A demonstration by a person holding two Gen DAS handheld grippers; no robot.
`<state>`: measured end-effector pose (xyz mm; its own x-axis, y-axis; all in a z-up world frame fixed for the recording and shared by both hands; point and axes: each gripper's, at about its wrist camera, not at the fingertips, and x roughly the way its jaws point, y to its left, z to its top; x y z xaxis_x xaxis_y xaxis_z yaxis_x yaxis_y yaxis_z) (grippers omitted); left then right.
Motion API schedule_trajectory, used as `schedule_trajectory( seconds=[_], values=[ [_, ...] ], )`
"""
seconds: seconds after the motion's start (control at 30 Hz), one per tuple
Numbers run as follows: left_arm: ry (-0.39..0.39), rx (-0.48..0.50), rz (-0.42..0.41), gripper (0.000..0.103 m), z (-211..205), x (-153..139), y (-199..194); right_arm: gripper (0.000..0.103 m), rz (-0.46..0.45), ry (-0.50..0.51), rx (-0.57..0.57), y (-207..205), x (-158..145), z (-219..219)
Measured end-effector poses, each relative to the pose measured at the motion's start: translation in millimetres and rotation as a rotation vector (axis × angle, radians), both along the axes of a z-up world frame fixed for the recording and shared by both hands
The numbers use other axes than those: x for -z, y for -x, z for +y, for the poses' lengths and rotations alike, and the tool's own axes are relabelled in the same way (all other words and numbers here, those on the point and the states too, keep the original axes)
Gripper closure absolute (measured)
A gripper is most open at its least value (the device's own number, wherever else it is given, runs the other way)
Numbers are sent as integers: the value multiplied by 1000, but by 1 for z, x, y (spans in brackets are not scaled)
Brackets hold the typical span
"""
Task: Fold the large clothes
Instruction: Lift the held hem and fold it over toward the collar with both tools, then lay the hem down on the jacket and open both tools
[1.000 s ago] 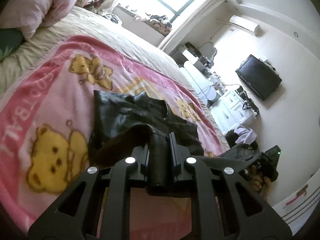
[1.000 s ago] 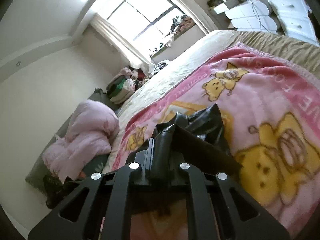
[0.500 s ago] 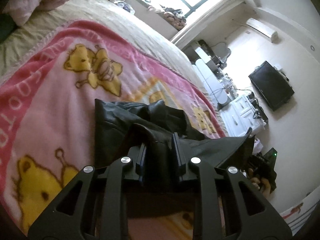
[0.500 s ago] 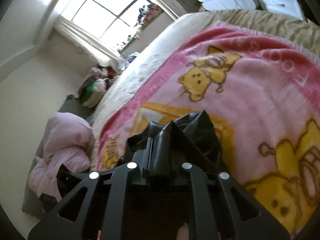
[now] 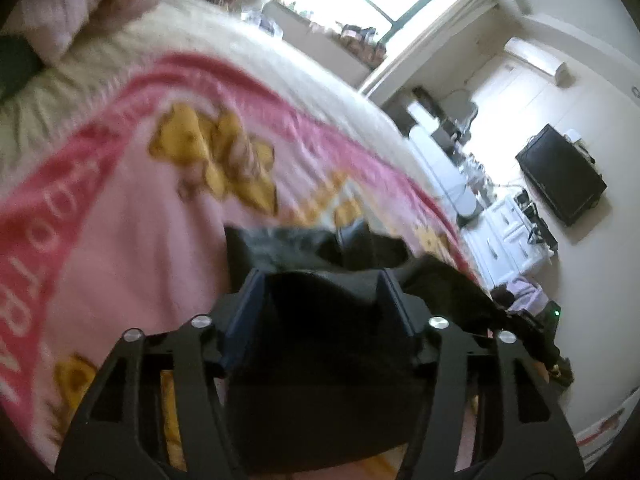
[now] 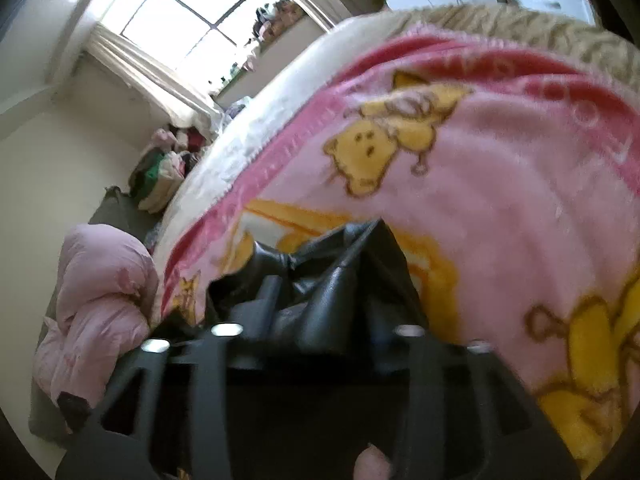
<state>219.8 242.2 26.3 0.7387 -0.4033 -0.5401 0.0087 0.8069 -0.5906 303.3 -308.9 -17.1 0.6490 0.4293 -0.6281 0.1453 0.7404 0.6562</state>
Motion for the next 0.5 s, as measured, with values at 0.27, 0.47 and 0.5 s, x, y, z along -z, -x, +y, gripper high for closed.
schedule_trajectory(
  seconds=[0.27, 0.47, 0.5],
  values=[
    [-214, -36, 4, 47, -6, 0, -1, 39, -72, 210, -47, 7, -20, 3],
    [-384, 50, 60, 46, -47, 39, -28, 39, -19, 454, -193, -14, 3, 38],
    [-396, 63, 64, 46, -52, 44, -30, 39, -18, 486, -203, -16, 6, 43]
  ],
)
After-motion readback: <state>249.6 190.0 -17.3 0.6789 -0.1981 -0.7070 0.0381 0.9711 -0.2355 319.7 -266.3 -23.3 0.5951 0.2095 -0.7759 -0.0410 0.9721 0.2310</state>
